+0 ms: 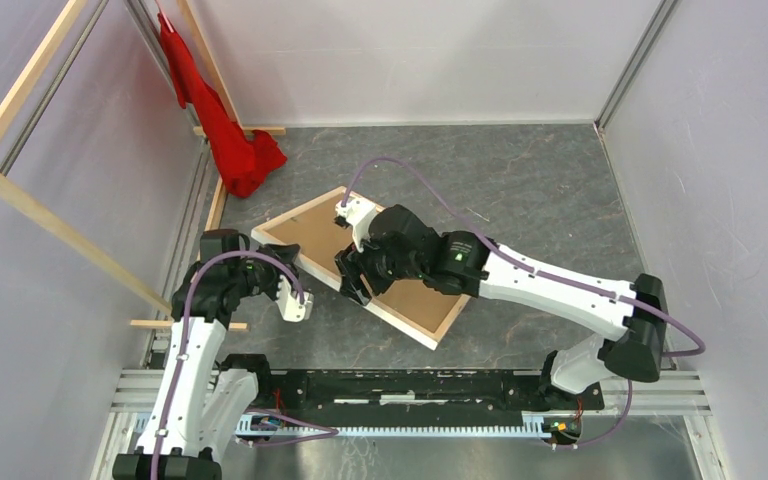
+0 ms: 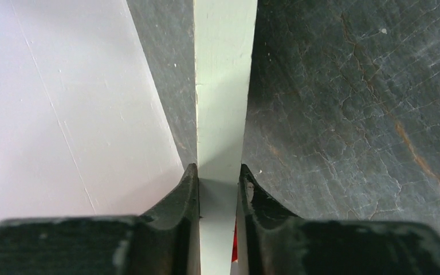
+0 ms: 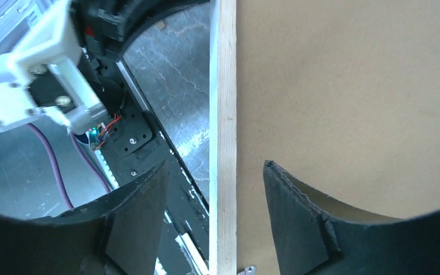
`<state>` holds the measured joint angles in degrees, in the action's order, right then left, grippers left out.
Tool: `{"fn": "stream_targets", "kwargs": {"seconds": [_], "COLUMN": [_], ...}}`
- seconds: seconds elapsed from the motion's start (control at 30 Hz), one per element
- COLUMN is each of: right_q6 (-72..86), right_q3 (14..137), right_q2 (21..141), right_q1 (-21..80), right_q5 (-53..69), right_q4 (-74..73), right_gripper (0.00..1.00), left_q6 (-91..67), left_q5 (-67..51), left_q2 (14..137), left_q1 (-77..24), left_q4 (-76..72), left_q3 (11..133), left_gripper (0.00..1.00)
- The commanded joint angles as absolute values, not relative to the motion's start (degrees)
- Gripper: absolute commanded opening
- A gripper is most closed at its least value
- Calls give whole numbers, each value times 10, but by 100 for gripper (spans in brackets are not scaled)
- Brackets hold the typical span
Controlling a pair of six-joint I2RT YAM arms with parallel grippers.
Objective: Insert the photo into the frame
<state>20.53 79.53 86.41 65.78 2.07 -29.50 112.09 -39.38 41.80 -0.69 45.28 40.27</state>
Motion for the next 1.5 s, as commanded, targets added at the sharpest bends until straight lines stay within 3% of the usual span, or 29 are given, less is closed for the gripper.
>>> {"fn": "stream_targets", "kwargs": {"seconds": [0.0,0.2,0.5,0.87,1.0,1.13,1.17,1.23,1.3,1.33,1.37,1.47], "right_q6": [155,72,14,-86,-103,-114,-113,-108,-98,-88,-80,-45], "right_q3": [834,820,789,754,737,730,735,749,776,798,823,889], "right_q2": [829,826,821,864,862,849,846,844,848,853,857,868], "right_q1": [661,708,769,785,785,785,783,782,774,768,761,728], "right_q5": [-11,-122,-237,-388,-407,-402,-402,-400,-390,-382,-373,-337], "right_q4": [-316,-390,-402,-346,-308,-272,-266,-264,-278,-292,-307,-353], "right_gripper": [72,98,97,73,52,36,33,30,27,26,24,21], "left_q6": [1094,1039,1010,989,987,978,972,933,868,835,805,704], "left_q5": [-423,-439,-441,-446,-446,-448,-448,-448,-448,-447,-446,-444], "left_q2": [415,427,432,432,432,431,432,431,432,435,439,458], "left_q1": [-6,-7,-8,-9,-9,-9,-9,-9,-9,-9,-9,-8], "left_q4": [439,439,439,439,439,439,439,427,394,381,374,360], "left_q3": [441,477,496,506,507,508,509,513,526,535,545,587], "left_gripper": [8,7,5,3,2,3,13,56,77,92,99,100]}}
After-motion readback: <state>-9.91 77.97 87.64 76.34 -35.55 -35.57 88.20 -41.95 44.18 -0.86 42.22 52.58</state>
